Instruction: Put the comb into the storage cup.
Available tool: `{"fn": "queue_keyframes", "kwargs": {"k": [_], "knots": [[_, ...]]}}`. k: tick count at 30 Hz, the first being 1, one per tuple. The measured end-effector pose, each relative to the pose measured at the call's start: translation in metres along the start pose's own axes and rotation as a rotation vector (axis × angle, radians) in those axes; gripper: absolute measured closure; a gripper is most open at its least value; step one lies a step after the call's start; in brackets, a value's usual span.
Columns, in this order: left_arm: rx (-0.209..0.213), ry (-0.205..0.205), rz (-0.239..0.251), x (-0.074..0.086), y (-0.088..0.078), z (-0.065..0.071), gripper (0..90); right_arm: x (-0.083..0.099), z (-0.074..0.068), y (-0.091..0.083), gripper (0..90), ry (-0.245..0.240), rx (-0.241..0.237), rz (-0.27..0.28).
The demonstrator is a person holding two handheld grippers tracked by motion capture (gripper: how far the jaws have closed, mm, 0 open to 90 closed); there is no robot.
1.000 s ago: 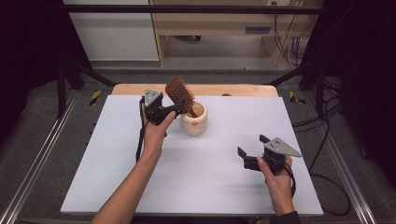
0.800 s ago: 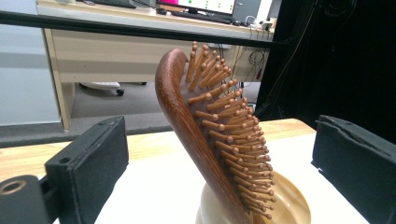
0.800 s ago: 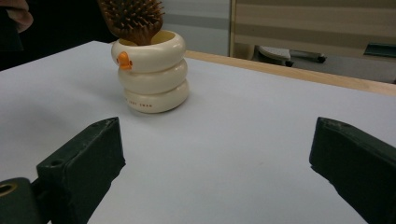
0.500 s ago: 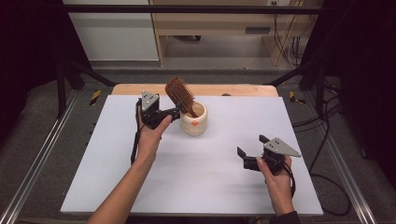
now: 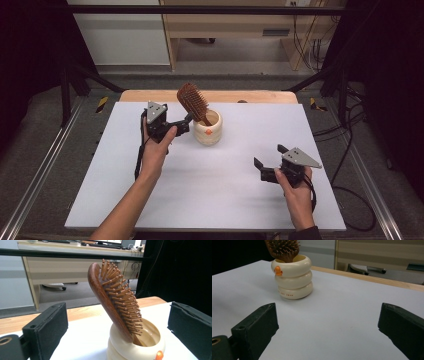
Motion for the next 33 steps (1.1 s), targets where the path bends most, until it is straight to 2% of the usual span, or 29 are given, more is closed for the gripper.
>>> {"fn": "queue_keyframes", "kwargs": {"k": [6,9,19,23,33], "knots": [[0.026,0.006,-0.011,0.004,-0.004,0.002,2.9,0.0,0.0,0.0,3.2,-0.005,0.002,0.001],[0.025,0.021,-0.021,0.007,-0.006,0.003,2.9,-0.001,0.0,0.0,3.3,-0.01,0.007,0.006],[0.046,0.033,-0.017,0.004,-0.019,0.008,2.8,-0.001,0.0,-0.002,3.3,-0.004,0.001,0.008],[0.043,0.043,-0.021,0.003,-0.026,0.005,2.6,-0.001,0.001,-0.002,3.2,-0.001,-0.002,0.01],[0.024,0.048,0.009,-0.004,-0.046,-0.008,2.5,-0.001,0.001,-0.002,3.2,0.003,-0.01,0.009]]}}
Point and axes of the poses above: each handheld gripper's, and its own axes: y roughly forward along the jaws, x roughly out of its underside, z roughly to its right, the point moved 2 cm from there along y, roughly forward along the jaws, and after that the axes turned 6 degrees about x, right-handed, at the moved point
